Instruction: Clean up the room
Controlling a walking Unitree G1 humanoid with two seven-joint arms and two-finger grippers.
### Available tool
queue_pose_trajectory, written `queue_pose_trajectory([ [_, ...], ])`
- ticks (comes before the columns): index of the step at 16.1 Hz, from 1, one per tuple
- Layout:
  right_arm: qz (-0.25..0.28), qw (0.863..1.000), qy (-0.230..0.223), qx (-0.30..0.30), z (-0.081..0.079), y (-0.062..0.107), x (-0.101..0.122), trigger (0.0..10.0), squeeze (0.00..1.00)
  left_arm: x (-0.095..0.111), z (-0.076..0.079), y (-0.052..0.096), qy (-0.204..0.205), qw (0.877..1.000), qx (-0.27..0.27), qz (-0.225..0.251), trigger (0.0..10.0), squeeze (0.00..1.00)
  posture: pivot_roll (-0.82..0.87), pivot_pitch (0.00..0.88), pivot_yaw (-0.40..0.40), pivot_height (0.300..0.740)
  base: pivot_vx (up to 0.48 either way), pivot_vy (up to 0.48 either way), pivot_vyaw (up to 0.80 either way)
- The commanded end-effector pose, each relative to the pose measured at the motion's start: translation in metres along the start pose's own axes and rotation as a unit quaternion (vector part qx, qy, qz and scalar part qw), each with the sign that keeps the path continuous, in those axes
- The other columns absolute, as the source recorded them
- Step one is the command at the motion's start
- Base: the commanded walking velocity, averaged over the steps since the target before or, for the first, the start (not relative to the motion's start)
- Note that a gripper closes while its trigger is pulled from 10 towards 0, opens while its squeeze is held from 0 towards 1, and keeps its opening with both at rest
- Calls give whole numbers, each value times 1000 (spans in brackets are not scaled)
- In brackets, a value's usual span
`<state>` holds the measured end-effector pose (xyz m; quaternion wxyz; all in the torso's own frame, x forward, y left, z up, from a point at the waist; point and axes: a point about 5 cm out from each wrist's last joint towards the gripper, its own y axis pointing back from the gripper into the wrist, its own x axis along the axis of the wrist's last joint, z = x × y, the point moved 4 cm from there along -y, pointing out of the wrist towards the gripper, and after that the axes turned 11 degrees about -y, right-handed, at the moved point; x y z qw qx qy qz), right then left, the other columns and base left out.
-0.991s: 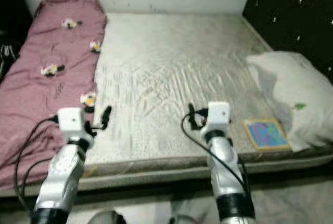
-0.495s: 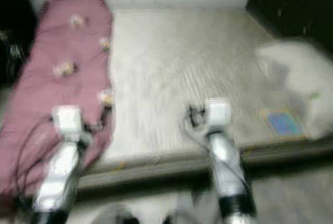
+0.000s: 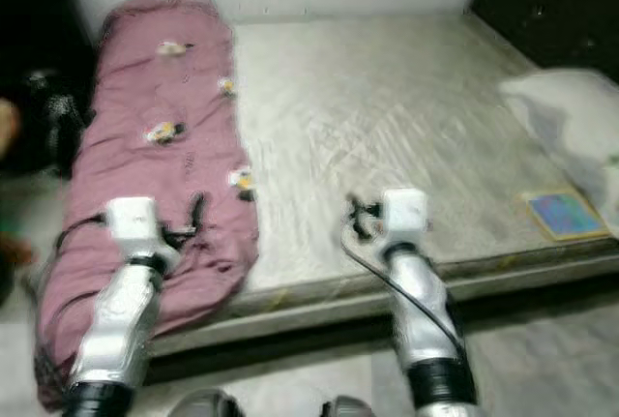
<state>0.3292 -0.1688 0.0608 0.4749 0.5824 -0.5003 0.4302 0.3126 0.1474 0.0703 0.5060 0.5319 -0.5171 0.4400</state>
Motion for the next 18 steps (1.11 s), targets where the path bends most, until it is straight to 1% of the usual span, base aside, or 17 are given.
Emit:
queue_pose_trajectory([
  [1,11,1000,-4,10,-8,-3,6,10000,0,-1,-13,0,-10,1000,20,-3,10000,0,-4,17,-37,740,0,480,0],
  [4,12,1000,-3,14,-9,-4,6,10000,0,0,-13,-1,-13,1000,25,-2,10000,0,3,12,-42,740,0,480,0],
  [5,11,1000,-3,15,-10,-4,6,10000,0,-2,-13,-1,-8,1000,25,-8,10000,0,3,12,-42,740,0,420,0],
  [6,11,1000,-1,17,-10,-4,6,10000,0,-3,-13,-1,-1,1000,27,-11,10000,0,4,12,-41,740,0,0,0],
  [10,12,1000,3,19,-11,-4,5,10000,0,3,-11,-2,-9,1000,20,5,10000,0,5,11,-40,740,0,0,0],
  [13,16,1000,3,18,-11,-4,6,10000,0,4,-11,-2,-9,1000,23,7,10000,0,7,9,-36,740,0,0,0],
  [15,21,1000,6,20,-13,-5,7,10000,0,5,-12,-2,-19,999,24,10,10000,0,14,3,-33,740,0,0,0],
  [17,25,1000,5,18,-14,-8,8,10000,0,6,-12,-3,-28,999,27,13,10000,0,20,0,-29,740,0,0,481],
  [18,25,1000,5,16,-14,-10,9,10000,0,11,-11,-3,-46,998,23,22,10000,0,28,0,-27,740,0,0,419],
])
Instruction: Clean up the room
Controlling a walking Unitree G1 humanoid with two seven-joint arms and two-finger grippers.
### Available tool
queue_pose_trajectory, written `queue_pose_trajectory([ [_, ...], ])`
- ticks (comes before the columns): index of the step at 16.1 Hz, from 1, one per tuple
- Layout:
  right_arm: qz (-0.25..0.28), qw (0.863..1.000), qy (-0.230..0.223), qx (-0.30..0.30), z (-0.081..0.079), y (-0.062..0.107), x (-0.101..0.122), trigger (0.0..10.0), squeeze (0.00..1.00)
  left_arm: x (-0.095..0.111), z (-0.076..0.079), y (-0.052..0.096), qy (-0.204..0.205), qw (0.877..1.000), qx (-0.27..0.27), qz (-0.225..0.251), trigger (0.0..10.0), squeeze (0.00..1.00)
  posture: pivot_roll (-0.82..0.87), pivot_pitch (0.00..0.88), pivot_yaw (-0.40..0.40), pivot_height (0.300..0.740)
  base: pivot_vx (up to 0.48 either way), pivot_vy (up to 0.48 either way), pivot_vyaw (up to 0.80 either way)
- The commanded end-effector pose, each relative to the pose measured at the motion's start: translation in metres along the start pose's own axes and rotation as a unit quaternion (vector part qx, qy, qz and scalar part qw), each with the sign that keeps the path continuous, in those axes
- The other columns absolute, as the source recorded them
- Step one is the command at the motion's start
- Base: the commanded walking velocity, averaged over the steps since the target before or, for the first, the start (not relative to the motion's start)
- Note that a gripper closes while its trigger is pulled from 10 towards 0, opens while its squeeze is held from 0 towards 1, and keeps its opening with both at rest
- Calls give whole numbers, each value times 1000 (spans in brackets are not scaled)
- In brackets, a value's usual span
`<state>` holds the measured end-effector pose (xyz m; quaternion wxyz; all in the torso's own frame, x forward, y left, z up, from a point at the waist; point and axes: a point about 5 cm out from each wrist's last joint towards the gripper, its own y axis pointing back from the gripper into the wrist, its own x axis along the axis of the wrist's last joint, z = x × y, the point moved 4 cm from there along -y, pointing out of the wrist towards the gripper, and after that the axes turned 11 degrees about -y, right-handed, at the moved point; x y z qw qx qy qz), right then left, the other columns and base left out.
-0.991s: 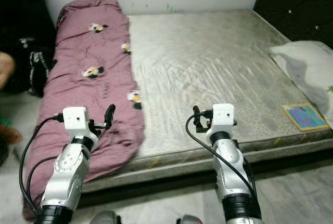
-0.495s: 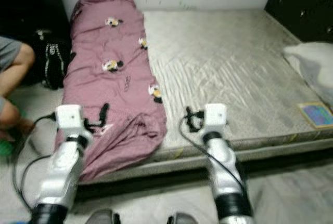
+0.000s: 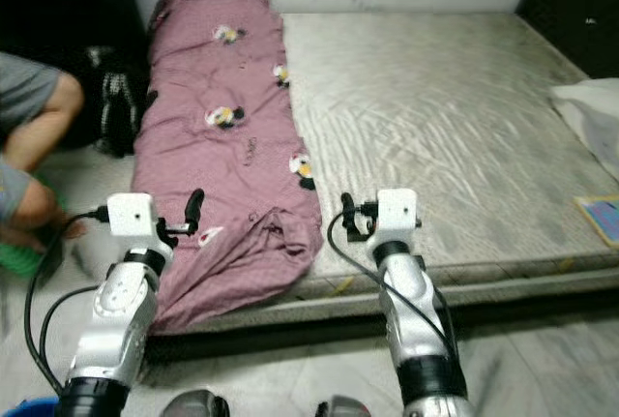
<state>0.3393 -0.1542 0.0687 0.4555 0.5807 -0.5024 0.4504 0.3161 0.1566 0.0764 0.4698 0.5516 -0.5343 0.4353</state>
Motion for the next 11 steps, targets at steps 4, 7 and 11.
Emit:
queue_pose_trajectory([
  [4,14,1000,1,-8,1,-9,7,10000,0,11,-5,-7,6,1000,7,20,10000,0,32,0,-21,740,0,0,102],
  [7,36,999,17,-7,0,-17,19,10000,0,21,-1,-17,15,999,-13,39,10000,0,30,0,-14,740,0,0,0],
  [11,59,998,25,5,-6,-25,32,10000,0,28,-2,-19,11,998,-15,55,10000,0,30,0,-13,740,214,0,0],
])
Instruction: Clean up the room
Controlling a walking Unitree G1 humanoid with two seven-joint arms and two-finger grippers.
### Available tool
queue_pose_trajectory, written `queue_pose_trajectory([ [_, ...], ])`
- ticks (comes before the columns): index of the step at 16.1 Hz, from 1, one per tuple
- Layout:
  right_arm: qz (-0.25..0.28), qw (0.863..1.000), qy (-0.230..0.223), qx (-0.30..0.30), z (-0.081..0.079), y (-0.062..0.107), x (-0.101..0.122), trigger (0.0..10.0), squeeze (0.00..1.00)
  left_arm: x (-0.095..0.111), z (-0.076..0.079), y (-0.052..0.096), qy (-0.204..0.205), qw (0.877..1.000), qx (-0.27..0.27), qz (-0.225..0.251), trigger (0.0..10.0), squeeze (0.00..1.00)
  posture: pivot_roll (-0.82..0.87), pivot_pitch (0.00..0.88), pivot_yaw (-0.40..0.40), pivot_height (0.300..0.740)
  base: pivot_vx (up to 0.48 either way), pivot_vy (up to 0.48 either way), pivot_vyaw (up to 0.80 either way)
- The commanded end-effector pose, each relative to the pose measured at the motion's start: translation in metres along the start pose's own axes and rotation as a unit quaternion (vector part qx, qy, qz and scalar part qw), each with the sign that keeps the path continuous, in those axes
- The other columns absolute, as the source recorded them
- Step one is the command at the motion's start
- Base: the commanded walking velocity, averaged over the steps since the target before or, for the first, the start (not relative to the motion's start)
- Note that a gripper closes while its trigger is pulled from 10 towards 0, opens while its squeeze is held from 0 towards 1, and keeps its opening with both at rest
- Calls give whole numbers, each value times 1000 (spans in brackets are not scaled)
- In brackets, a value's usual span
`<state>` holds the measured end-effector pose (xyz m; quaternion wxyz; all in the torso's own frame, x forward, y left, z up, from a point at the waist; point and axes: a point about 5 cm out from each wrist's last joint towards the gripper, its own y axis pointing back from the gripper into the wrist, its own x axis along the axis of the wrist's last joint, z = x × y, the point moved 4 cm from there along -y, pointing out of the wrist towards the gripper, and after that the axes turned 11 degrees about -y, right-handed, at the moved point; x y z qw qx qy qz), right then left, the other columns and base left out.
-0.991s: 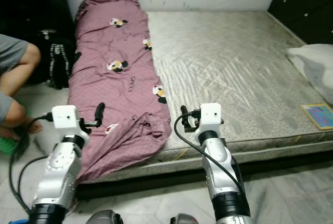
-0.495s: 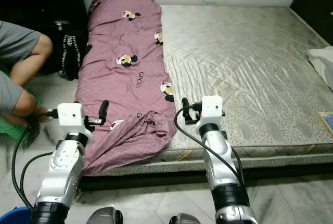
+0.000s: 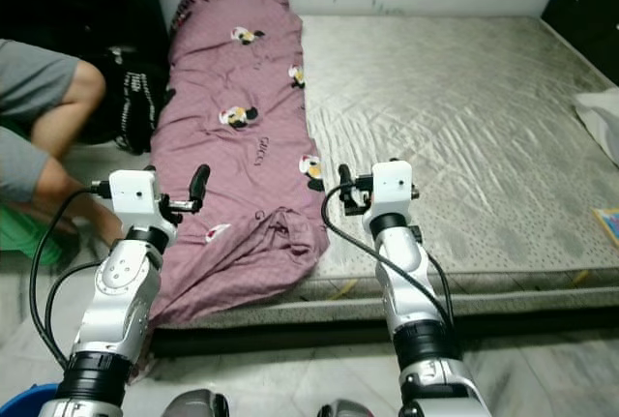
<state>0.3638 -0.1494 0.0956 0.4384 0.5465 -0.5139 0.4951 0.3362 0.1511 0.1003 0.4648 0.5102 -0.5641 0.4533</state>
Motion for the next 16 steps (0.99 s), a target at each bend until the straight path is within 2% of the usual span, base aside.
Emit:
queue_pose_trajectory([
  [1,12,1000,-3,-6,1,-5,6,10000,0,4,-2,0,-2,1000,4,8,10000,0,33,0,-10,740,341,0,0],
  [4,17,1000,-7,-8,1,-8,6,10000,0,1,-4,0,-2,1000,1,8,10000,0,31,0,-3,740,342,0,0],
  [6,17,999,-15,-23,5,-2,3,10000,0,-1,-4,2,-2,1000,1,4,10000,0,25,0,-1,740,345,0,0],
  [10,-2,999,-8,-34,10,20,-15,10000,0,-9,3,15,2,1000,-6,-10,10000,0,13,0,-13,740,357,0,0],
  [14,-33,997,-24,-60,19,44,-31,10000,0,-15,5,24,-3,1000,-15,-27,10000,0,-4,79,-4,740,304,0,0],
  [16,-35,996,-29,-74,22,53,-32,10000,0,-19,9,31,8,999,-15,-37,10000,0,-16,92,5,740,0,0,0],
])
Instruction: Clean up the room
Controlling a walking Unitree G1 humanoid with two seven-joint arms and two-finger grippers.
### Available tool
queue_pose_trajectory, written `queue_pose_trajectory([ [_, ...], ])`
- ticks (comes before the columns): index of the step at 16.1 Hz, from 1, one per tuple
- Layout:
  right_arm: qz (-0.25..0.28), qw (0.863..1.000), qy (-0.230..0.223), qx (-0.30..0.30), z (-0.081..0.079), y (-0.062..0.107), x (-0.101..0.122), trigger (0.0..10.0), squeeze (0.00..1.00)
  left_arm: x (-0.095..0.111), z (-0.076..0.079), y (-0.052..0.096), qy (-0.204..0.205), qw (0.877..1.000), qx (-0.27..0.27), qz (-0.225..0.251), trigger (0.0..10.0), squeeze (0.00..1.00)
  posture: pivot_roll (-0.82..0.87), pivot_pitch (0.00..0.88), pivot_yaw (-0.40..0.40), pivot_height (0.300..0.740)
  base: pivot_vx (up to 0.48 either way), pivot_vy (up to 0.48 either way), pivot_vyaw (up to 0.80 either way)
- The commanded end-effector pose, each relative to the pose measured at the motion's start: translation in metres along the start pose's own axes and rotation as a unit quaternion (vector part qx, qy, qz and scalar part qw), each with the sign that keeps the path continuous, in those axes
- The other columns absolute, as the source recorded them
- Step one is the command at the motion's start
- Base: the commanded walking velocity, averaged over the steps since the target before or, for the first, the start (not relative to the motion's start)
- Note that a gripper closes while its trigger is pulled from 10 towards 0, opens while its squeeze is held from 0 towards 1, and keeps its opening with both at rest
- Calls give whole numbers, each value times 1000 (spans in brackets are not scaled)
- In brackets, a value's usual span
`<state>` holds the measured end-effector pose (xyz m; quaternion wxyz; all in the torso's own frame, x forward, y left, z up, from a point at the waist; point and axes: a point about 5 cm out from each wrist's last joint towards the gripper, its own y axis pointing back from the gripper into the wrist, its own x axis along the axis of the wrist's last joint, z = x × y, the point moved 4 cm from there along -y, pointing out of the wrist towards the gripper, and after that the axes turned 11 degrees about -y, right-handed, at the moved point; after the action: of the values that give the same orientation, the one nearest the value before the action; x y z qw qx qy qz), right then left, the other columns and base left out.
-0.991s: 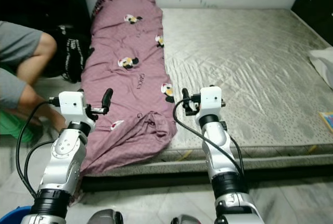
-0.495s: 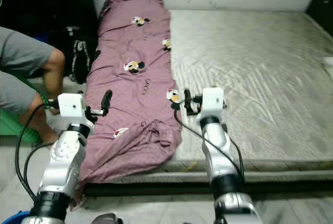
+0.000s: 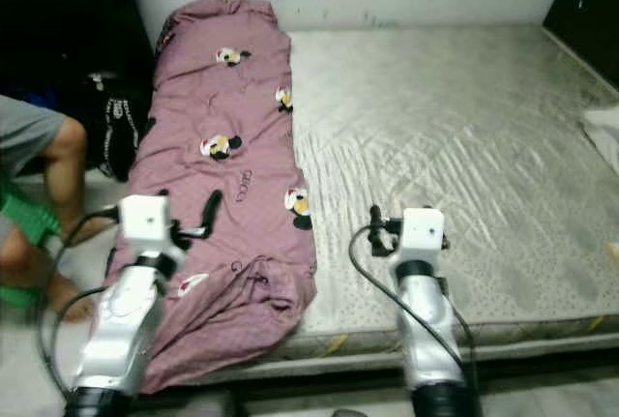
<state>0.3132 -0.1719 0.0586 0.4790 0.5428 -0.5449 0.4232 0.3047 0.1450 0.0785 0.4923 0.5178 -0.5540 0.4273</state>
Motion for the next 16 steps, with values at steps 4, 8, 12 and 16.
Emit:
queue_pose_trajectory([
  [4,-14,1000,-6,7,-4,7,0,10000,0,-3,6,1,1,1000,-8,-21,10000,0,-22,121,24,740,0,0,0],
  [8,-21,1000,-11,15,-8,7,0,10000,0,-4,1,1,-1,1000,4,-28,10000,0,-11,118,14,740,0,0,-255],
  [12,-28,999,-14,27,-13,6,-1,10000,0,-6,-4,4,2,999,17,-37,10000,0,-6,121,11,740,0,0,0],
  [16,-35,999,-13,31,-15,7,-2,10000,0,-6,-3,6,0,999,18,-39,10000,0,-6,123,9,740,0,0,0],
])
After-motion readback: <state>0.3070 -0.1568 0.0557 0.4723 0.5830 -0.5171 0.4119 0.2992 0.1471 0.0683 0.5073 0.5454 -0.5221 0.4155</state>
